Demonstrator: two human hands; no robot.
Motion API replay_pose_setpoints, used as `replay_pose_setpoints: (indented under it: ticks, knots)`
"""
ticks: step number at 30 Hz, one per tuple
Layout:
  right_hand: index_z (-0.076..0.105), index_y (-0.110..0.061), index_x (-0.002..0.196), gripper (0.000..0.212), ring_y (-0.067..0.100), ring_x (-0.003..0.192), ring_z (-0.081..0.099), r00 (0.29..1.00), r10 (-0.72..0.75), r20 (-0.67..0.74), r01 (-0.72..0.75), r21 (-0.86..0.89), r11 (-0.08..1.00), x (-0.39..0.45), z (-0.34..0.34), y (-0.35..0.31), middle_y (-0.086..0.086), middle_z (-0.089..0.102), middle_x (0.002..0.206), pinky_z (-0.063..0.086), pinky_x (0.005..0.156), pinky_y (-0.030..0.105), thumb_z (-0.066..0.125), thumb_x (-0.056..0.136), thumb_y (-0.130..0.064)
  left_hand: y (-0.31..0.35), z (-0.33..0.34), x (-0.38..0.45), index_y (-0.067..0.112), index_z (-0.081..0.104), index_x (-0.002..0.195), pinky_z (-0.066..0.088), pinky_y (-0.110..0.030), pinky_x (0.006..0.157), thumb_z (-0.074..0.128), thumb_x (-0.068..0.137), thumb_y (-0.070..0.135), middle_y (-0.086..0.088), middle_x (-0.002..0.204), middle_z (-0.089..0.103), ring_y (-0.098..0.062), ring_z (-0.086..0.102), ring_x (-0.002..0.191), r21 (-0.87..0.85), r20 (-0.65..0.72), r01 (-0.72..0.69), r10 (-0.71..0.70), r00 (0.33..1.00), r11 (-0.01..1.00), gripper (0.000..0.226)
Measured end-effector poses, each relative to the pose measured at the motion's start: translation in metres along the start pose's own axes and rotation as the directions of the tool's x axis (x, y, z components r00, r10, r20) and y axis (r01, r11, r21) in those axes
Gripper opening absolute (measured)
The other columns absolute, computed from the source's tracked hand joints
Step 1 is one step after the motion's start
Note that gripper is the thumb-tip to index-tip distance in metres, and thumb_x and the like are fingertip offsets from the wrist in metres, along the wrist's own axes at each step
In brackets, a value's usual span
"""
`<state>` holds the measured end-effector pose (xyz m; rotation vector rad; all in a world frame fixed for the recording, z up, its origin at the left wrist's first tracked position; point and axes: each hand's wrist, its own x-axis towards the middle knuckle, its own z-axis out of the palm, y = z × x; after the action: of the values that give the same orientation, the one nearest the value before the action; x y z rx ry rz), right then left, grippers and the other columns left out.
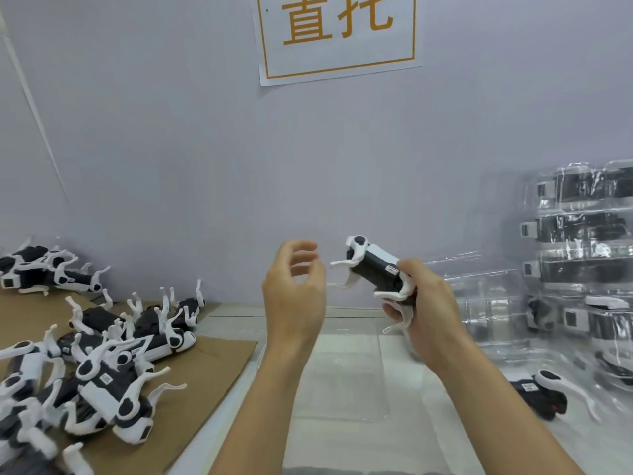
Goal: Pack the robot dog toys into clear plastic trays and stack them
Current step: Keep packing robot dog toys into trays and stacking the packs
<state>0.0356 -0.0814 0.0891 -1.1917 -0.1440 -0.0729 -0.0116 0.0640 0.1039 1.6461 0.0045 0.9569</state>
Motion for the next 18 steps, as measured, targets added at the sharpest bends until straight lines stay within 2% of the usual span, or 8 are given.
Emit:
replay_pose_setpoints:
  ticks: [1,3,5,7,9,11,15,18]
  knots:
    - [0.067,-0.012,0.077,0.017,0.024,0.072,0.061,0.997,-0.036,0.066,0.038,-0.037,0.999,-0.001,0.000,-0.001,0.009,0.061,0.077,0.041,0.064,0.036,0.060,0.069,-0.025,-0.002,-0.005,0.005,0.032,0.063,0.106,0.049,-0.019,0.079,0.061,0.096,0.023,0.011,0.107,0.067,-0.005,0.062,0.095,-0.030,0.028,0.098,-0.097,0.995,0.995,0.014]
    - [0.077,-0.017,0.082,0.024,0.023,0.079,0.067,0.969,-0.090,0.228,0.117,-0.107,0.987,-0.005,0.001,-0.002,0.007,0.070,0.086,0.048,0.062,0.033,0.059,0.069,-0.028,-0.005,-0.015,0.011,0.036,0.056,0.124,0.051,-0.036,0.090,0.062,0.095,0.044,0.016,0.117,0.060,-0.014,0.062,0.106,-0.067,0.143,0.276,-0.265,0.954,0.959,0.031]
    - [0.078,-0.030,0.097,0.031,0.020,0.085,0.071,0.923,-0.103,0.370,0.184,-0.193,0.964,-0.010,0.003,-0.002,0.004,0.074,0.098,0.051,0.062,0.025,0.058,0.073,-0.030,-0.006,-0.021,0.013,0.032,0.056,0.128,0.051,-0.041,0.086,0.060,0.094,0.049,0.009,0.113,0.063,-0.022,0.064,0.096,-0.139,0.270,0.421,-0.374,0.887,0.897,0.037]
    - [0.076,-0.032,0.105,0.035,0.019,0.094,0.069,0.885,-0.108,0.452,0.252,-0.271,0.929,-0.012,0.004,0.000,0.001,0.074,0.104,0.053,0.070,0.025,0.058,0.076,-0.030,-0.006,-0.025,0.012,0.023,0.065,0.114,0.055,-0.045,0.080,0.057,0.098,0.038,-0.008,0.100,0.061,-0.025,0.061,0.079,-0.188,0.361,0.475,-0.389,0.848,0.860,0.023]
    - [0.074,-0.029,0.109,0.037,0.019,0.101,0.066,0.874,-0.134,0.468,0.305,-0.312,0.900,-0.014,0.004,0.002,-0.002,0.074,0.105,0.053,0.081,0.032,0.058,0.076,-0.027,-0.008,-0.028,0.011,0.022,0.069,0.099,0.057,-0.049,0.083,0.056,0.099,0.031,-0.007,0.094,0.063,-0.023,0.063,0.075,-0.193,0.373,0.450,-0.359,0.855,0.872,0.016]
    - [0.073,-0.030,0.110,0.038,0.016,0.099,0.067,0.865,-0.159,0.476,0.357,-0.361,0.862,-0.015,0.001,0.001,-0.006,0.074,0.103,0.053,0.085,0.031,0.059,0.075,-0.023,-0.010,-0.028,0.012,0.025,0.070,0.092,0.057,-0.046,0.081,0.059,0.099,0.030,0.001,0.089,0.067,-0.020,0.063,0.078,-0.172,0.365,0.368,-0.287,0.886,0.914,0.014]
    - [0.066,-0.038,0.104,0.031,0.006,0.079,0.067,0.868,-0.238,0.436,0.456,-0.509,0.730,-0.014,0.005,0.003,-0.015,0.070,0.094,0.051,0.066,0.021,0.075,0.081,-0.019,-0.007,-0.019,0.010,0.023,0.067,0.092,0.053,-0.028,0.066,0.066,0.095,0.029,-0.002,0.088,0.067,-0.014,0.063,0.075,-0.126,0.335,0.204,-0.153,0.930,0.971,0.007]
    - [0.058,-0.036,0.103,0.029,0.010,0.076,0.065,0.853,-0.347,0.389,0.521,-0.655,0.547,-0.015,0.013,0.008,-0.014,0.068,0.092,0.055,0.066,0.034,0.076,0.082,-0.029,-0.007,-0.013,0.007,0.015,0.066,0.096,0.050,-0.021,0.058,0.072,0.090,0.031,-0.007,0.085,0.069,-0.011,0.064,0.067,-0.106,0.328,0.158,-0.115,0.938,0.982,0.018]
